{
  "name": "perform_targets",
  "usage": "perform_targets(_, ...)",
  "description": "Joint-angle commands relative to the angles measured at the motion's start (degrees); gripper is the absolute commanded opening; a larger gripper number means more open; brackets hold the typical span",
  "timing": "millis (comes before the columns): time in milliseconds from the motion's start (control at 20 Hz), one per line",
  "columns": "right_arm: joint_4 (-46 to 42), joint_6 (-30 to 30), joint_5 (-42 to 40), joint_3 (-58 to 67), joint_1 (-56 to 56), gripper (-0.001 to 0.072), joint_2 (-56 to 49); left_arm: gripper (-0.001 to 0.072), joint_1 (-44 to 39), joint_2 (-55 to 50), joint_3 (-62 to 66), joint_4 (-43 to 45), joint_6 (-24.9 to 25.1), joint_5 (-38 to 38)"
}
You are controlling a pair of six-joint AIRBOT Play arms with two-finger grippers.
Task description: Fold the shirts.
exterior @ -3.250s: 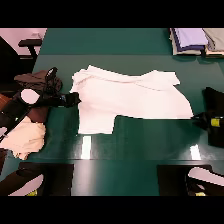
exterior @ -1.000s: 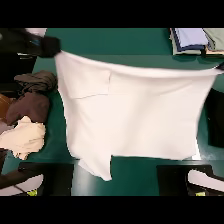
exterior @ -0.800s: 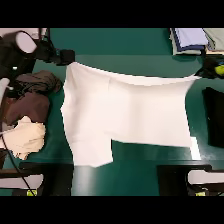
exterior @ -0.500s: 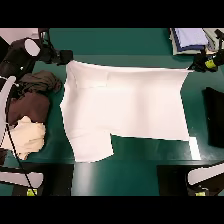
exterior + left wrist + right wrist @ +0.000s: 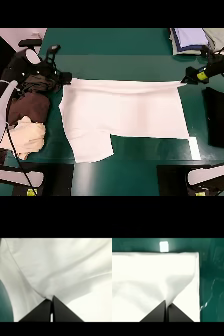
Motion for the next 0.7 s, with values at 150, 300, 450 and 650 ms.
perform_targets(150,0.6,0.0,-2.7,-10.3,0.0,0.0388,4.6,0.0509,0.1,1.0,-5.7,-5.6,0.6,0.3)
perform_targets(300,-0.1,-0.1,1.2,-10.4,-1.0,0.0388,9.3,0.0498,0.1,6.6,-5.9,-4.5,0.4,-5.1)
perform_targets(450,0.2,-0.1,5.5,-10.4,-2.1,0.0387,16.1,0.0498,0.1,16.7,-12.7,-1.3,-3.3,-9.5)
perform_targets(650,0.2,-0.1,6.4,-10.4,-2.4,0.0387,24.2,0.0499,0.1,32.1,-32.0,-2.6,-8.3,-11.1)
